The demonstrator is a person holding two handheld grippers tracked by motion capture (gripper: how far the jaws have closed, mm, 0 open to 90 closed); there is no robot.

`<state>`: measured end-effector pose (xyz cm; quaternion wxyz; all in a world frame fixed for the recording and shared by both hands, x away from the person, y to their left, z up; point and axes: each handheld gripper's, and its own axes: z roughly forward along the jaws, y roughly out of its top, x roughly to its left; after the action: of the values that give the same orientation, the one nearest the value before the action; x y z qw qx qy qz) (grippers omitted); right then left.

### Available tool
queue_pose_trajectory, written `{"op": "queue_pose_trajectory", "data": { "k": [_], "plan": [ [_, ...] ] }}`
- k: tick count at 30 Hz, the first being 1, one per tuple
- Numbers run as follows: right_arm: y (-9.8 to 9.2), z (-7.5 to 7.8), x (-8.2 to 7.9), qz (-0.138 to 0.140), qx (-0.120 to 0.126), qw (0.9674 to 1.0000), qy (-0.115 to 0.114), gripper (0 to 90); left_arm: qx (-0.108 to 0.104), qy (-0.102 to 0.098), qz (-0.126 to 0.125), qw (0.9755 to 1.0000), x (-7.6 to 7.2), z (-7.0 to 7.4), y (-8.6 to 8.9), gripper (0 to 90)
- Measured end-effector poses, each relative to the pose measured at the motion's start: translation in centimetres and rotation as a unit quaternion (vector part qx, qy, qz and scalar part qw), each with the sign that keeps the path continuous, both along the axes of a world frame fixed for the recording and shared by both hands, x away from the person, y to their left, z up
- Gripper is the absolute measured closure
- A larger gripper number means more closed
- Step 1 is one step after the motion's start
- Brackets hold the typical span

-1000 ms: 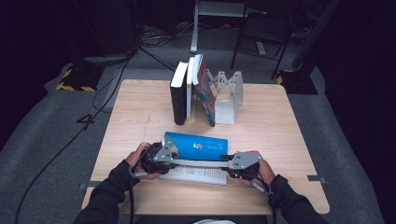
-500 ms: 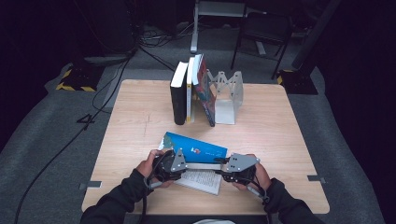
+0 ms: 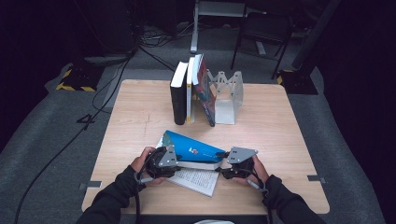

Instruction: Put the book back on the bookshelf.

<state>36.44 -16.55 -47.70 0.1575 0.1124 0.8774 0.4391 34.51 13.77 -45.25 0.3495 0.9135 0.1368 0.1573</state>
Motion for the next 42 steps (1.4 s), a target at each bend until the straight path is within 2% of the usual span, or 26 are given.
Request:
{"op": "queue_pose_trajectory", "data": {
  "k": [1, 2, 4, 9, 11, 13, 15, 18, 22, 26, 29, 32, 34, 35, 37, 38, 40, 42],
  "plan": [
    [0.1, 0.2, -0.3, 0.002, -0.005, 0.9998, -0.020, 60.1, -0.003, 0.002, 0.001, 1.0000, 0.1, 0.0, 0.0, 64.0],
    [0.1, 0.2, -0.3, 0.002, -0.005, 0.9998, -0.020, 60.1, -0.003, 0.002, 0.001, 1.0000, 0.1, 0.0, 0.0, 64.0],
    [0.3, 0.5, -0.8, -0.003, -0.021, 0.9987, -0.046, 62.8, -0.004, -0.004, -0.002, 1.0000, 0.2, 0.2, -0.1, 63.9],
    [-1.0, 1.1, -1.4, -0.017, -0.029, 0.9984, -0.045, 64.7, -0.009, -0.004, -0.021, 0.9997, 1.1, 0.3, -1.6, 63.3],
    [-1.7, 1.2, -1.4, -0.023, -0.031, 0.9981, -0.048, 65.4, -0.009, -0.006, -0.016, 0.9998, 1.8, 0.4, -2.7, 62.2],
    [-2.4, 1.4, -1.3, -0.041, -0.029, 0.9977, -0.045, 65.9, -0.009, -0.007, -0.012, 0.9999, 2.1, 0.3, -3.2, 60.3],
    [-3.1, 1.5, -1.1, -0.057, -0.022, 0.9970, -0.048, 66.0, -0.011, -0.016, -0.008, 0.9998, 2.8, 0.5, -4.6, 58.3],
    [-3.8, 1.6, -1.1, -0.060, -0.022, 0.9970, -0.045, 66.7, -0.005, -0.018, -0.009, 0.9998, 2.9, 0.6, -5.3, 56.7],
    [-3.8, 1.7, -1.3, -0.053, -0.034, 0.9965, -0.055, 67.2, -0.015, -0.010, -0.012, 0.9998, 2.5, 0.8, -6.5, 53.4],
    [-3.6, 1.8, -1.4, -0.052, -0.038, 0.9961, -0.060, 67.2, -0.015, -0.018, -0.009, 0.9997, 2.1, 1.1, -7.7, 43.1],
    [-3.6, 1.9, -1.4, -0.052, -0.039, 0.9961, -0.059, 67.2, -0.025, -0.018, -0.006, 0.9995, 2.1, 1.2, -8.0, 43.0],
    [-3.6, 1.9, -1.2, -0.049, -0.042, 0.9963, -0.057, 67.0, -0.021, -0.020, -0.009, 0.9995, 2.0, 1.4, -8.4, 41.2],
    [-3.6, 1.9, -1.2, -0.048, -0.044, 0.9964, -0.054, 66.9, -0.011, -0.020, -0.027, 0.9994, 1.8, 1.5, -8.9, 41.7],
    [-3.6, 1.9, -1.1, -0.047, -0.045, 0.9965, -0.053, 66.6, -0.004, -0.027, -0.042, 0.9988, 1.4, 1.6, -9.3, 45.3],
    [-3.5, 1.8, -1.1, -0.044, -0.052, 0.9964, -0.051, 65.7, 0.000, -0.030, -0.047, 0.9984, 1.2, 1.5, -9.7, 55.4],
    [-3.4, 1.7, -1.1, -0.043, -0.056, 0.9962, -0.052, 65.1, 0.011, -0.035, -0.052, 0.9980, 1.1, 1.3, -10.0, 61.2],
    [-3.4, 1.6, -1.0, -0.044, -0.057, 0.9963, -0.048, 63.4, 0.014, -0.044, -0.053, 0.9975, 1.1, 1.0, -10.0, 65.9],
    [-3.5, 1.5, -0.9, -0.045, -0.051, 0.9970, -0.037, 61.6, 0.011, -0.038, -0.053, 0.9978, 1.2, 0.8, -9.9, 67.9]
  ]
}}
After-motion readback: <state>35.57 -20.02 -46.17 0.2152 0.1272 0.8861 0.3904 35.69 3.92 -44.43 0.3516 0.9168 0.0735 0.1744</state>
